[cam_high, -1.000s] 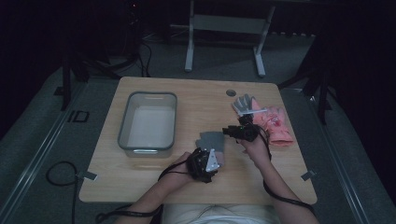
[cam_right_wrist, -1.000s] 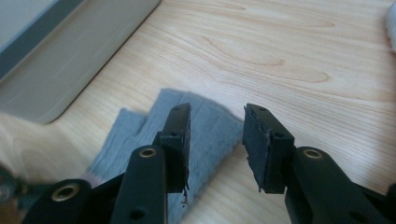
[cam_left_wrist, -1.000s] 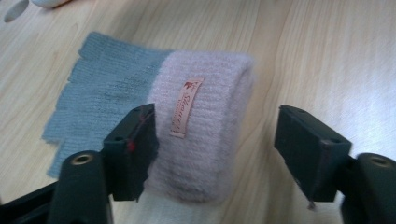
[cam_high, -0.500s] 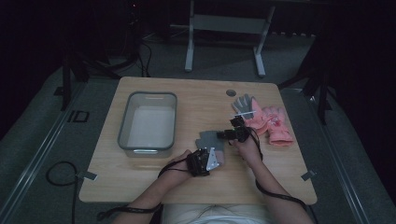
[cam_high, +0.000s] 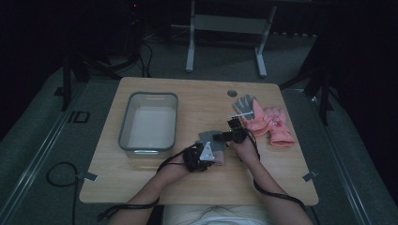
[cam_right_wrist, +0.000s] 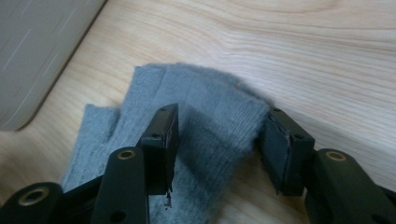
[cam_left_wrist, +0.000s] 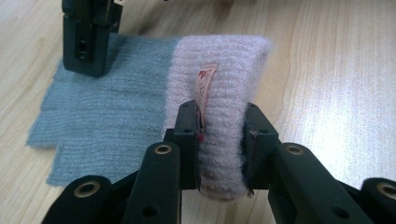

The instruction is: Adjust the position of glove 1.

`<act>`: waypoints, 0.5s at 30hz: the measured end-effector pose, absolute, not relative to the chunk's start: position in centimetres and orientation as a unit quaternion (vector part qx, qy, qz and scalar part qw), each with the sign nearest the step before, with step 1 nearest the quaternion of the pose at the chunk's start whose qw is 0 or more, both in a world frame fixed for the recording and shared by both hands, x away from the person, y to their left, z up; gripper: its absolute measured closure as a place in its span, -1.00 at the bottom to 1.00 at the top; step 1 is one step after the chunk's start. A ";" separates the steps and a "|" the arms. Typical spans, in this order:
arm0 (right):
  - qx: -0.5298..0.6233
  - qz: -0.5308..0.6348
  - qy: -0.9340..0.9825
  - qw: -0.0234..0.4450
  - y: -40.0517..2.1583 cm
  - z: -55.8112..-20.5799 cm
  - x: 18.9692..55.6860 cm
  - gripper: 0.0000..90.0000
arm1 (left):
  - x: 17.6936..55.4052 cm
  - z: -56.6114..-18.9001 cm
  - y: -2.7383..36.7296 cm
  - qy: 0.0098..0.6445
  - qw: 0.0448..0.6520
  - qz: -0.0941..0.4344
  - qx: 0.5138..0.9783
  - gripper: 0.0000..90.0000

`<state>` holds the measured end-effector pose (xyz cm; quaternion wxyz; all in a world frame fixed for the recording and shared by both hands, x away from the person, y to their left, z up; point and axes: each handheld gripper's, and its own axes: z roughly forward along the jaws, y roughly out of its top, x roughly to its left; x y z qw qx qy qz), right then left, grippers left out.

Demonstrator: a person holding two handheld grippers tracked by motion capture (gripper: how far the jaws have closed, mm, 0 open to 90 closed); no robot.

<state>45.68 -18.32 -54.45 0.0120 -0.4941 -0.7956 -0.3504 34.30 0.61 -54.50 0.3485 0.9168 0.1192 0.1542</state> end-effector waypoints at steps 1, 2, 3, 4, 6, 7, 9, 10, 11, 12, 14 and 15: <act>-0.492 -0.352 -0.796 0.024 -18.1 -54.5 45.8 0.24 | 34.5 -54.4 0.6 0.118 0.344 0.149 0.920 0.61; -0.488 -0.352 -0.798 0.022 -17.9 -54.5 45.8 0.26 | 34.5 -54.3 0.6 0.117 0.342 0.149 0.921 0.61; -0.484 -0.352 -0.801 0.021 -17.7 -54.5 45.8 0.29 | 34.4 -54.3 0.6 0.116 0.340 0.149 0.921 0.61; -0.477 -0.354 -0.804 0.024 -17.5 -54.6 45.8 0.31 | 34.4 -54.3 0.6 0.117 0.340 0.149 0.921 0.61; -0.477 -0.361 -0.800 0.042 -17.1 -54.8 45.9 0.35 | 34.4 -54.4 0.9 0.122 0.345 0.144 0.919 0.61; -0.474 -0.363 -0.801 0.049 -16.9 -54.8 46.0 0.36 | 34.4 -54.4 1.1 0.123 0.346 0.144 0.919 0.62; -0.480 -0.365 -0.795 0.064 -16.6 -54.8 46.1 0.48 | 34.4 -54.4 1.3 0.129 0.349 0.141 0.917 0.62; -0.476 -0.366 -0.797 0.064 -16.3 -54.8 46.0 0.50 | 34.4 -54.4 1.4 0.131 0.350 0.139 0.917 0.62; -0.469 -0.363 -0.803 0.058 -16.0 -54.7 45.9 0.54 | 34.4 -54.4 1.4 0.133 0.351 0.138 0.917 0.62; -0.466 -0.363 -0.805 0.058 -15.7 -54.6 45.9 0.57 | 34.4 -54.4 1.4 0.135 0.351 0.137 0.917 0.62; -0.460 -0.366 -0.807 0.052 -15.6 -54.2 45.7 0.60 | 34.4 -54.4 1.5 0.139 0.352 0.133 0.916 0.62; -0.458 -0.370 -0.807 0.050 -15.6 -54.0 45.6 0.61 | 34.4 -54.4 1.6 0.138 0.354 0.133 0.915 0.62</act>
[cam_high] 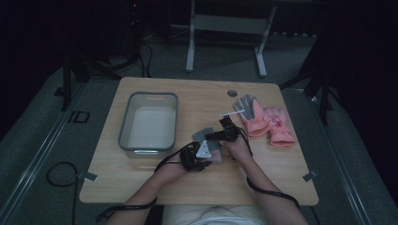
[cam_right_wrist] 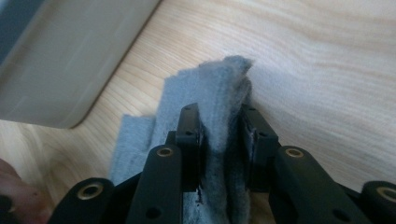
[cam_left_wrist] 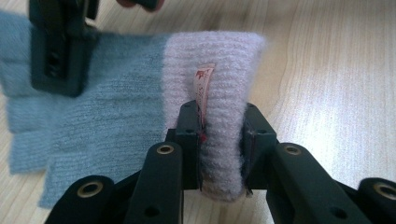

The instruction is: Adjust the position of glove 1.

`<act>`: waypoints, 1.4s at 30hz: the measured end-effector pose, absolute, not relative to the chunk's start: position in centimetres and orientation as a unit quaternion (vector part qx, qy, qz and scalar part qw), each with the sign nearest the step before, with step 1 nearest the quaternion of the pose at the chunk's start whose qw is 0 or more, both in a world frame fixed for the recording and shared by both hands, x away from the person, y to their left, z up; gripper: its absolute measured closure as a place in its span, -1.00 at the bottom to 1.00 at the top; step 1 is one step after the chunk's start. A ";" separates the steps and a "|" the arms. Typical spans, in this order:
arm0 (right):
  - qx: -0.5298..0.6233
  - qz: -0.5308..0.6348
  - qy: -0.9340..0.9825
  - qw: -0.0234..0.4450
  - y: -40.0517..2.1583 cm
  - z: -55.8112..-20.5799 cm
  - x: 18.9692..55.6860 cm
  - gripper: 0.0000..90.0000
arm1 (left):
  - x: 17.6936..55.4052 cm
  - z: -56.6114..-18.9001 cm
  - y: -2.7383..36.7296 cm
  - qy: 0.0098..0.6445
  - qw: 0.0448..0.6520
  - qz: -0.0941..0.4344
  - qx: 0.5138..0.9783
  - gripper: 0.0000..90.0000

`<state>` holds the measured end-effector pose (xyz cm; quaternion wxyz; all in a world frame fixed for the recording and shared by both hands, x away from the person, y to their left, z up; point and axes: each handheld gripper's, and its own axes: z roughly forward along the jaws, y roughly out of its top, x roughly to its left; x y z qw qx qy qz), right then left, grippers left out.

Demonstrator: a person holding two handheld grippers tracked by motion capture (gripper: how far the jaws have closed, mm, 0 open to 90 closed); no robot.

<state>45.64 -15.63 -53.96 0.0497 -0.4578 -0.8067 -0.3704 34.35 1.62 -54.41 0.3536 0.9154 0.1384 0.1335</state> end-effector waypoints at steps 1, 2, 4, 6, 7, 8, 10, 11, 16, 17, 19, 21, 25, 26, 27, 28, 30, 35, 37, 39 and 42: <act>-0.456 -0.374 -0.806 0.048 -15.7 -53.8 45.5 0.62 | 34.3 -54.5 1.7 0.140 0.357 0.134 0.914 0.62; -0.456 -0.374 -0.806 0.048 -15.7 -53.8 45.5 0.62 | 34.3 -54.5 1.7 0.140 0.357 0.134 0.914 0.62; -0.452 -0.376 -0.808 0.039 -15.8 -53.1 45.2 0.64 | 34.2 -54.3 1.6 0.145 0.353 0.137 0.914 0.62; -0.450 -0.373 -0.811 0.033 -15.9 -52.6 45.1 0.64 | 34.1 -53.9 1.4 0.146 0.344 0.140 0.917 0.63; -0.448 -0.374 -0.811 0.032 -16.0 -52.4 45.0 0.64 | 34.0 -53.7 1.3 0.145 0.340 0.144 0.918 0.63; -0.448 -0.376 -0.810 0.032 -16.2 -52.2 45.0 0.64 | 34.0 -53.7 1.3 0.145 0.340 0.144 0.918 0.63; -0.449 -0.380 -0.808 0.033 -16.4 -51.9 44.9 0.64 | 34.2 -53.3 1.2 0.148 0.343 0.137 0.917 0.63; -0.450 -0.385 -0.805 0.034 -16.6 -51.8 44.9 0.64 | 34.2 -53.3 1.2 0.148 0.343 0.137 0.917 0.64; -0.448 -0.396 -0.801 0.026 -17.3 -50.5 44.8 0.64 | 34.5 -51.5 0.7 0.138 0.338 0.144 0.920 0.64; -0.449 -0.399 -0.799 0.027 -17.4 -50.2 44.8 0.64 | 34.5 -51.0 0.7 0.135 0.335 0.146 0.921 0.64; -0.448 -0.405 -0.796 0.024 -17.6 -49.6 44.8 0.64 | 34.5 -50.1 0.6 0.130 0.333 0.153 0.921 0.64; -0.447 -0.413 -0.793 0.021 -17.8 -48.7 44.7 0.64 | 34.4 -49.1 0.6 0.123 0.329 0.160 0.923 0.64; -0.439 -0.424 -0.792 0.010 -17.8 -46.8 44.5 0.64 | 34.4 -47.1 0.7 0.114 0.322 0.170 0.924 0.64; -0.439 -0.424 -0.792 0.010 -17.8 -46.8 44.5 0.64 | 34.4 -47.1 0.7 0.114 0.322 0.170 0.924 0.64; -0.434 -0.431 -0.791 0.007 -17.7 -45.9 44.5 0.64 | 34.5 -46.1 0.9 0.109 0.319 0.175 0.925 0.64; -0.433 -0.433 -0.791 0.006 -17.6 -45.5 44.5 0.64 | 34.5 -46.1 0.9 0.109 0.319 0.175 0.925 0.64; -0.431 -0.438 -0.789 0.005 -17.4 -44.8 44.6 0.64 | 34.7 -44.9 1.4 0.102 0.315 0.179 0.926 0.64; -0.423 -0.447 -0.788 0.003 -16.6 -43.3 44.7 0.64 | 34.7 -43.4 2.1 0.105 0.311 0.183 0.927 0.64; -0.419 -0.449 -0.790 0.000 -16.2 -42.9 44.8 0.64 | 34.6 -43.0 2.4 0.107 0.311 0.188 0.926 0.64; -0.416 -0.452 -0.789 0.004 -15.8 -42.5 44.9 0.64 | 34.7 -42.6 2.9 0.108 0.310 0.189 0.926 0.64; -0.413 -0.457 -0.787 0.010 -15.2 -42.0 45.1 0.64 | 34.8 -42.3 3.6 0.112 0.308 0.187 0.926 0.64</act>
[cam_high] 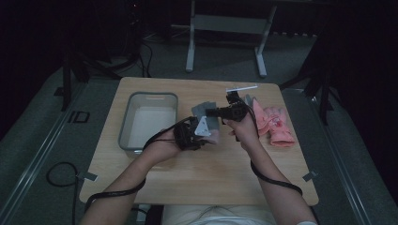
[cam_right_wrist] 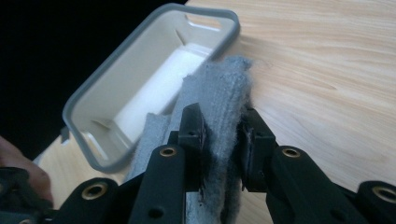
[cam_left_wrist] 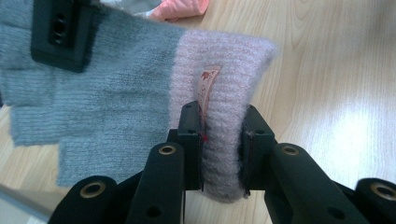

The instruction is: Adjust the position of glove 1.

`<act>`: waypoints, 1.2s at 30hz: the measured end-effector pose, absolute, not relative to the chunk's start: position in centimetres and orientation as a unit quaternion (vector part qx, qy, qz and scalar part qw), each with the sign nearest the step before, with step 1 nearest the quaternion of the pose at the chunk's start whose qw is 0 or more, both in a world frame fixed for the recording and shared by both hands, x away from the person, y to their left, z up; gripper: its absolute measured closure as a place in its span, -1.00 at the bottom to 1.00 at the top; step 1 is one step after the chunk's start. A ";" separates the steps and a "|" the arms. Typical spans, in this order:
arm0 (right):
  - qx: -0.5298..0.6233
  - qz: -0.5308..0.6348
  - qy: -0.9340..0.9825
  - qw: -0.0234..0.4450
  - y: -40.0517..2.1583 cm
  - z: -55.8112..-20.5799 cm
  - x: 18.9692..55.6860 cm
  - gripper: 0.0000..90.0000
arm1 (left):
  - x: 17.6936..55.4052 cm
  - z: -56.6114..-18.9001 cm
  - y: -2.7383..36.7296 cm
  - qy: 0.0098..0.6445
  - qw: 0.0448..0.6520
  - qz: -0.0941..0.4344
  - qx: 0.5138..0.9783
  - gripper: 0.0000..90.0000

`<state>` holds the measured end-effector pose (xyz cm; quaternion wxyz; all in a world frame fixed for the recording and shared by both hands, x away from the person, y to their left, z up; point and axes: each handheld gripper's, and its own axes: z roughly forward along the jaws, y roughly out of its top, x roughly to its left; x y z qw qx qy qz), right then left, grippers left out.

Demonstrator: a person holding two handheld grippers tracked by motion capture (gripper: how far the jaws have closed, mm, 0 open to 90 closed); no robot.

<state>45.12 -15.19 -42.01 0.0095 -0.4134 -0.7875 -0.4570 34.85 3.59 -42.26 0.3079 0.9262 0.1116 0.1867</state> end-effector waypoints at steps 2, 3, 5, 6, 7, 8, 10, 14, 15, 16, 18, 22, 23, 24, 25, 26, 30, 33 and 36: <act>-0.404 -0.455 -0.793 0.007 -14.5 -41.7 45.2 0.64 | 34.8 -42.0 4.0 0.112 0.302 0.186 0.928 0.64; -0.400 -0.453 -0.796 0.006 -14.1 -41.6 45.2 0.64 | 34.8 -42.0 4.0 0.112 0.302 0.186 0.928 0.64; -0.395 -0.452 -0.799 0.007 -13.5 -41.3 45.3 0.64 | 34.8 -41.7 4.8 0.117 0.298 0.190 0.928 0.64; -0.393 -0.453 -0.800 0.008 -13.2 -41.2 45.4 0.64 | 34.7 -41.6 5.0 0.118 0.298 0.192 0.928 0.64; -0.391 -0.454 -0.801 0.009 -13.0 -41.1 45.4 0.64 | 34.6 -41.5 5.2 0.119 0.294 0.195 0.928 0.64; -0.389 -0.455 -0.801 0.011 -12.7 -41.0 45.5 0.64 | 34.6 -41.3 5.5 0.121 0.293 0.194 0.928 0.64; -0.387 -0.454 -0.803 0.012 -12.0 -40.8 45.5 0.64 | 34.6 -41.0 6.1 0.123 0.292 0.193 0.929 0.64; -0.382 -0.455 -0.804 0.016 -10.9 -40.5 45.6 0.64 | 34.6 -40.7 7.2 0.130 0.288 0.192 0.929 0.64; -0.380 -0.456 -0.805 0.018 -10.5 -40.4 45.7 0.64 | 34.6 -40.5 7.9 0.132 0.284 0.194 0.930 0.64; -0.377 -0.455 -0.806 0.019 -9.8 -40.2 45.7 0.64 | 34.5 -40.5 8.2 0.138 0.286 0.193 0.928 0.64; -0.374 -0.456 -0.807 0.022 -9.0 -40.1 45.8 0.64 | 34.5 -40.6 8.9 0.140 0.285 0.196 0.928 0.64; -0.364 -0.459 -0.810 0.023 -7.0 -39.8 45.8 0.64 | 34.4 -40.4 10.4 0.147 0.275 0.198 0.929 0.64; -0.361 -0.458 -0.812 0.018 -6.4 -39.7 45.6 0.64 | 34.4 -40.4 11.0 0.150 0.274 0.196 0.929 0.64; -0.357 -0.459 -0.813 0.014 -5.7 -39.6 45.5 0.64 | 34.4 -40.3 11.3 0.151 0.272 0.198 0.930 0.64; -0.357 -0.459 -0.813 0.014 -5.7 -39.6 45.5 0.64 | 34.4 -40.3 11.3 0.151 0.272 0.198 0.930 0.64; -0.353 -0.463 -0.812 0.019 -4.7 -39.4 45.6 0.64 | 34.4 -40.2 12.5 0.156 0.273 0.197 0.929 0.64; -0.347 -0.463 -0.815 0.025 -2.7 -39.7 45.9 0.64 | 34.4 -40.3 14.4 0.160 0.263 0.198 0.931 0.64; -0.342 -0.465 -0.816 0.034 -1.7 -39.9 46.0 0.64 | 34.4 -40.3 15.6 0.158 0.254 0.196 0.934 0.64; -0.340 -0.467 -0.816 0.038 0.0 -40.3 46.2 0.64 | 34.9 -40.3 17.5 0.162 0.256 0.187 0.934 0.64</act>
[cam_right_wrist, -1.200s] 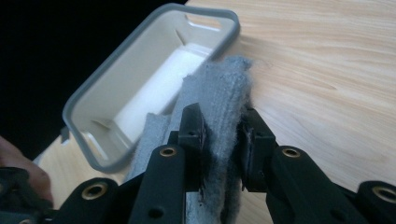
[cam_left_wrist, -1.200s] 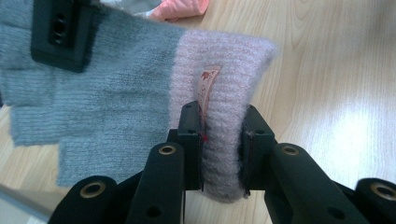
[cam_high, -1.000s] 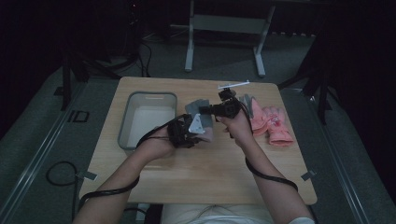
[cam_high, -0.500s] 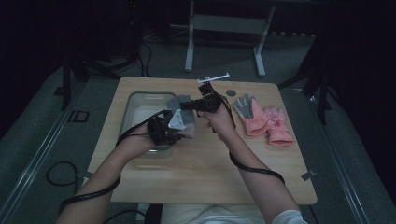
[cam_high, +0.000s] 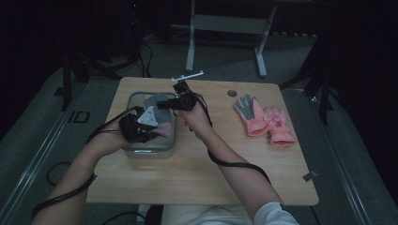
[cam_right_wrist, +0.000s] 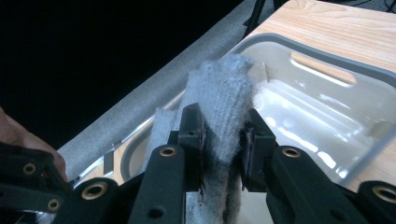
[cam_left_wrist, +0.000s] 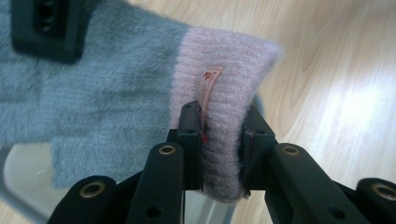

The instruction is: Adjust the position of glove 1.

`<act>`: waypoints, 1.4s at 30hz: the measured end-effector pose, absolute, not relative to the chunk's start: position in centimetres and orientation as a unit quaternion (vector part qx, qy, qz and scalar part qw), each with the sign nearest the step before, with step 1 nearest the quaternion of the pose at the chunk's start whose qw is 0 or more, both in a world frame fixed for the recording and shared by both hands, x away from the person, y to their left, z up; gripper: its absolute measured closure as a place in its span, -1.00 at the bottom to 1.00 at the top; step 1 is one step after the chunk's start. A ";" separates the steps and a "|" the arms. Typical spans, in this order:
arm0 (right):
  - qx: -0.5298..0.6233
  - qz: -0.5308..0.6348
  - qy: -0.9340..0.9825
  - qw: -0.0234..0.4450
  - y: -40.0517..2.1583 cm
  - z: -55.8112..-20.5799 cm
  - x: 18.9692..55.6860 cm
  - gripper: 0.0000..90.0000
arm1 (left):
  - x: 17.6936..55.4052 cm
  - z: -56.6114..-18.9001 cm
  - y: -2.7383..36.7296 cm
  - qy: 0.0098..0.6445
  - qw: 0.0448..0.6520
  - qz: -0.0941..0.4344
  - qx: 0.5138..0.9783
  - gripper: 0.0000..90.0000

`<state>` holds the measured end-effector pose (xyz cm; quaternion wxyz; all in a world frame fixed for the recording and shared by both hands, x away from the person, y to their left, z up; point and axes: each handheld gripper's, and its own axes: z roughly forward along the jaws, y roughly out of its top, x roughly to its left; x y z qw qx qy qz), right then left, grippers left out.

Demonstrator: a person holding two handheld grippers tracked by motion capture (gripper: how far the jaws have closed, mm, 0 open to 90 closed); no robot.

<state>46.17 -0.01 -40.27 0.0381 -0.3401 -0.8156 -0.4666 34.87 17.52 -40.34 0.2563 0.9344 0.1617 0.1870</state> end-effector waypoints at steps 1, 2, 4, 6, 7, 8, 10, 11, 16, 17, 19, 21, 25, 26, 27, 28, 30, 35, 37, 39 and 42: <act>-0.342 -0.466 -0.815 0.038 0.3 -40.4 46.3 0.64 | 35.0 -40.5 17.9 0.159 0.252 0.188 0.936 0.64; -0.341 -0.465 -0.816 0.039 0.6 -40.5 46.4 0.64 | 35.2 -40.7 18.2 0.157 0.252 0.189 0.936 0.64; -0.345 -0.457 -0.819 0.033 1.1 -41.1 46.8 0.64 | 35.6 -41.3 18.6 0.159 0.250 0.182 0.938 0.64; -0.351 -0.452 -0.819 0.035 1.5 -41.9 47.1 0.64 | 36.2 -42.2 18.8 0.159 0.244 0.175 0.941 0.64; -0.351 -0.444 -0.824 0.031 1.8 -42.4 47.3 0.64 | 36.4 -42.6 18.8 0.160 0.240 0.174 0.942 0.64; -0.351 -0.442 -0.825 0.028 2.0 -42.8 47.5 0.64 | 36.8 -43.2 18.8 0.163 0.239 0.168 0.942 0.64; -0.356 -0.432 -0.828 0.028 2.4 -43.7 47.9 0.64 | 37.4 -44.1 18.9 0.169 0.239 0.161 0.942 0.64; -0.360 -0.428 -0.829 0.028 2.7 -44.2 48.1 0.64 | 37.6 -44.7 18.9 0.165 0.234 0.165 0.944 0.64; -0.373 -0.400 -0.837 0.026 3.6 -46.0 49.2 0.64 | 38.9 -46.7 18.6 0.170 0.214 0.151 0.950 0.63; -0.376 -0.394 -0.838 0.024 3.7 -46.3 49.4 0.64 | 39.2 -47.0 18.5 0.171 0.210 0.148 0.951 0.63; -0.380 -0.383 -0.842 0.017 4.0 -46.9 49.6 0.64 | 39.8 -47.4 18.3 0.168 0.194 0.140 0.956 0.64; -0.378 -0.375 -0.846 0.016 4.4 -47.4 49.9 0.63 | 40.2 -47.8 18.2 0.166 0.182 0.130 0.960 0.63; -0.379 -0.348 -0.858 0.005 5.1 -48.1 50.3 0.61 | 40.9 -48.5 17.9 0.170 0.171 0.120 0.963 0.63; -0.379 -0.348 -0.858 0.005 5.1 -48.1 50.3 0.61 | 40.9 -48.5 17.9 0.170 0.171 0.120 0.963 0.63; -0.378 -0.342 -0.861 -0.001 5.2 -48.1 50.4 0.60 | 41.0 -48.7 17.7 0.168 0.166 0.121 0.964 0.63; -0.378 -0.335 -0.863 -0.006 5.3 -48.2 50.5 0.57 | 41.1 -48.8 17.6 0.168 0.164 0.120 0.965 0.63; -0.382 -0.330 -0.863 -0.009 5.2 -48.4 50.6 0.55 | 41.3 -48.9 17.5 0.168 0.160 0.120 0.965 0.63; -0.373 -0.321 -0.870 -0.021 5.4 -48.5 50.7 0.48 | 41.7 -49.4 17.0 0.169 0.138 0.107 0.970 0.61; -0.371 -0.318 -0.872 -0.025 5.5 -48.4 50.6 0.44 | 41.8 -49.7 16.9 0.169 0.128 0.097 0.972 0.60; -0.370 -0.318 -0.872 -0.027 5.3 -48.3 50.5 0.40 | 42.0 -50.0 17.1 0.178 0.133 0.094 0.970 0.59; -0.372 -0.322 -0.870 -0.029 4.5 -47.7 50.7 0.40 | 42.1 -50.0 17.3 0.184 0.134 0.098 0.969 0.56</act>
